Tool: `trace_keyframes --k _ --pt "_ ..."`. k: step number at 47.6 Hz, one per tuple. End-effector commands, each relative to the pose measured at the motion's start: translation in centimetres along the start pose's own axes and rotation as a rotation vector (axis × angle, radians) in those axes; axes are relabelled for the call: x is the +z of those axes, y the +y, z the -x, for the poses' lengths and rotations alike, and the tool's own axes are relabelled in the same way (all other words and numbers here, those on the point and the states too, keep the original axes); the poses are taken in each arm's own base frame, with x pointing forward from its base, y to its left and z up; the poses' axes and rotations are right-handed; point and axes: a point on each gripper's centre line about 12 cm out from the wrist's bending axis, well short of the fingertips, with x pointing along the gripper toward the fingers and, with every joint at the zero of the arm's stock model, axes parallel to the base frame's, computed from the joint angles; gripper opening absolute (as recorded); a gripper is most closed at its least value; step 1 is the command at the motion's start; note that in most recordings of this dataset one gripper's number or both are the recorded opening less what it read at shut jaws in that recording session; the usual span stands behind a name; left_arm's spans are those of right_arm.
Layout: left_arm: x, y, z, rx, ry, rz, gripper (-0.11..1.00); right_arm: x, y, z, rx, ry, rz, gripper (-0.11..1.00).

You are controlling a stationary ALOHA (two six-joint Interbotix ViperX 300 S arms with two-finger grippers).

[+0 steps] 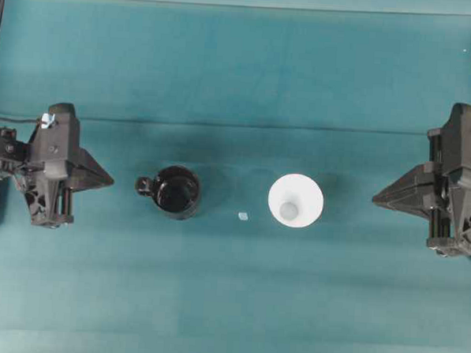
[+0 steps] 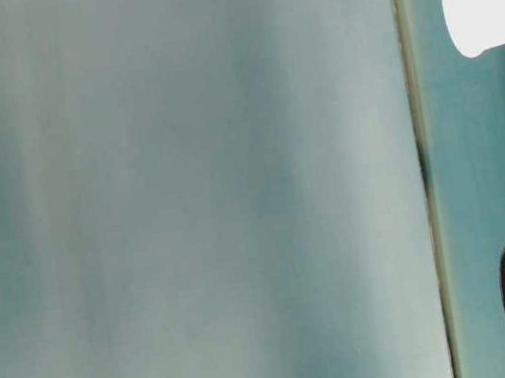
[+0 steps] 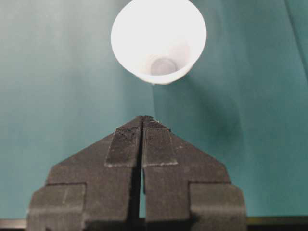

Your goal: Put a paper cup into the cup holder on your left arm.

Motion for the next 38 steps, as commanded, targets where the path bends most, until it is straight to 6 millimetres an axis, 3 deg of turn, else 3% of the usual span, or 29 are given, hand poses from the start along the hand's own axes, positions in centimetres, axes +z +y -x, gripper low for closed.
trace_keyframes --k 1,8,12,16,23,27,38 --pt "0.2 0.1 -0.2 0.004 -0.023 0.001 0.03 1.0 0.1 0.2 0.003 -0.026 -0.015 -0.01" --pt "0.2 0.1 -0.3 0.003 -0.043 0.006 0.05 1.0 0.2 0.3 0.004 -0.026 -0.014 -0.01" --pt "0.0 0.2 -0.5 0.005 -0.031 0.011 0.13 1.0 0.1 0.3 0.003 -0.026 -0.015 -0.01" --pt "-0.4 0.4 -0.7 0.012 -0.013 0.028 0.31 1.1 0.1 0.3 0.003 -0.029 -0.015 -0.01" --pt "-0.7 0.5 -1.1 0.014 0.0 0.038 0.75 1.1 0.1 0.3 0.004 -0.029 -0.017 -0.01" --pt "-0.3 0.5 -1.4 0.014 -0.006 0.038 0.93 1.1 0.1 0.3 0.004 -0.029 -0.017 -0.01" --pt "1.4 0.5 -2.8 0.013 -0.033 0.03 0.86 1.1 0.1 0.3 0.005 -0.029 -0.02 -0.01"
